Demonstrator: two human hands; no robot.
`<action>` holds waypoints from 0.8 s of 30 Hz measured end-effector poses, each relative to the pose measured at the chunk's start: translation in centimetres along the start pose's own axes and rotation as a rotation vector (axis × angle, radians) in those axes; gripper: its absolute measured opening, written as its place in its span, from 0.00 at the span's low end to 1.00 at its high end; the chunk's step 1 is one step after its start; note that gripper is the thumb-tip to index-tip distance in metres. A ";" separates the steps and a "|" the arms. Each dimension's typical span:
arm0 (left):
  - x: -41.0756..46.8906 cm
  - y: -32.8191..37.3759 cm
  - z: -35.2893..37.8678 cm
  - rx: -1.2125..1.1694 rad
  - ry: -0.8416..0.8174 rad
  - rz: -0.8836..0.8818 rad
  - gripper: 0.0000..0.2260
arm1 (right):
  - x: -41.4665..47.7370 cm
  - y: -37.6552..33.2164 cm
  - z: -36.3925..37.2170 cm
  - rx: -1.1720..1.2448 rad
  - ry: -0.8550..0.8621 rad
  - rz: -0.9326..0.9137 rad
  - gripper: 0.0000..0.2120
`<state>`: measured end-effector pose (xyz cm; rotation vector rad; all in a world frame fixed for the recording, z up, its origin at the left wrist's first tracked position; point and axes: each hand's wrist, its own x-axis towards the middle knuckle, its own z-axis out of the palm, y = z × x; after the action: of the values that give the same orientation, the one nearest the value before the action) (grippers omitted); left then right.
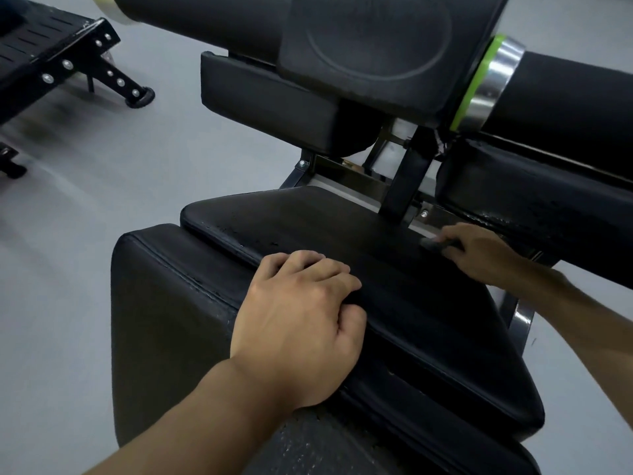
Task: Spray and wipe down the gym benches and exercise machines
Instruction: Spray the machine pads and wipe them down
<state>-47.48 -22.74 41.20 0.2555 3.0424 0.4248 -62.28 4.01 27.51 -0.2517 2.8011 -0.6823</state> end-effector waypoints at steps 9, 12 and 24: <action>0.1 0.1 0.0 -0.018 -0.009 -0.012 0.22 | 0.8 -0.5 -0.2 0.014 -0.021 -0.009 0.07; 0.0 0.1 0.0 -0.012 -0.009 -0.014 0.22 | -2.4 -0.5 -1.3 0.044 -0.009 -0.089 0.05; 0.0 0.0 0.1 -0.008 0.005 -0.011 0.23 | -3.6 -0.5 -1.6 0.083 -0.044 -0.075 0.08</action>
<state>-47.47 -22.70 41.15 0.2377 3.0453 0.4372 -59.25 5.04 29.86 -0.3527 2.7262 -0.7984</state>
